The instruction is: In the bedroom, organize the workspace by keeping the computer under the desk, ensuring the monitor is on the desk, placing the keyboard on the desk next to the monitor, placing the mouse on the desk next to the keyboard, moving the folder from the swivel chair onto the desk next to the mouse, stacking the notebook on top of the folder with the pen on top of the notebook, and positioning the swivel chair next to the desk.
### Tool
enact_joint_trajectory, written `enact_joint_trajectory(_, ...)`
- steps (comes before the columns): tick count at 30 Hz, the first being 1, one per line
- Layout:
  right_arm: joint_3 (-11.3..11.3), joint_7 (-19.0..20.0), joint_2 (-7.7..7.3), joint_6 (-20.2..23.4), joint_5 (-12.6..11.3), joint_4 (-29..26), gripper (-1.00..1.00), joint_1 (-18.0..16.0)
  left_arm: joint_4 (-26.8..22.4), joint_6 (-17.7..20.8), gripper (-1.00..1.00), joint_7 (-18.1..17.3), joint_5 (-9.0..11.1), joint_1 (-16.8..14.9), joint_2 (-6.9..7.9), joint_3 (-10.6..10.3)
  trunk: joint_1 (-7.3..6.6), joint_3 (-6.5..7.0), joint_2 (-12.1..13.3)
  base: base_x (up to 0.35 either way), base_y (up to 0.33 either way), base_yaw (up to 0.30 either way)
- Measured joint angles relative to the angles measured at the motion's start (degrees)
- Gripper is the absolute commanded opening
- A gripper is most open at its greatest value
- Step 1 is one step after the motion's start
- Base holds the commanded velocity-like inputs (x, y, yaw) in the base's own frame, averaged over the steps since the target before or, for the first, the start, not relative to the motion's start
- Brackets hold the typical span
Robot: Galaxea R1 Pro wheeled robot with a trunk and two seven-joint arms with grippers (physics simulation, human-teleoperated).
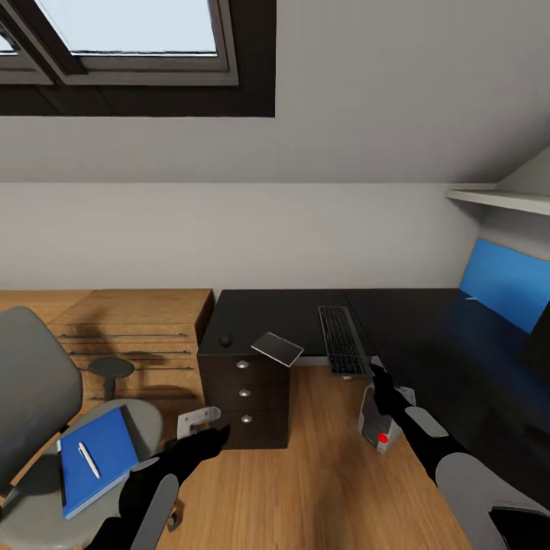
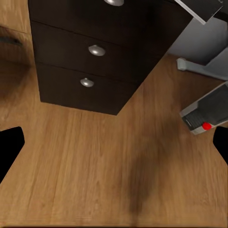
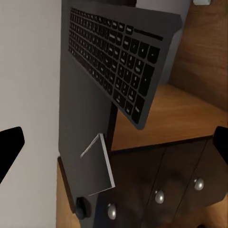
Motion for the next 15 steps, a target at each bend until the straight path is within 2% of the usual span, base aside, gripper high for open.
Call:
enact_joint_trajectory(5,-0.1,0.0,-1.12,0.0,0.0,0.1,1.0,0.0,0.5,0.0,1.0,0.9,0.1,0.0,-0.08,-0.2,1.1,-0.9,-2.0,0.0,0.0,0.0)
enact_joint_trajectory(9,-0.1,0.0,-1.56,0.1,0.0,2.8,1.0,-0.1,0.6,0.0,1.0,0.9,0.1,0.0,-1.28,-0.2,1.98,-1.62,-3.6,0.0,0.0,0.0)
enact_joint_trajectory(15,-0.1,0.0,-2.58,0.2,-0.1,3.6,1.0,-0.1,1.0,0.0,1.0,0.9,-0.1,0.0,-1.93,-0.2,3.3,-2.7,-6.0,0.0,0.0,0.0)
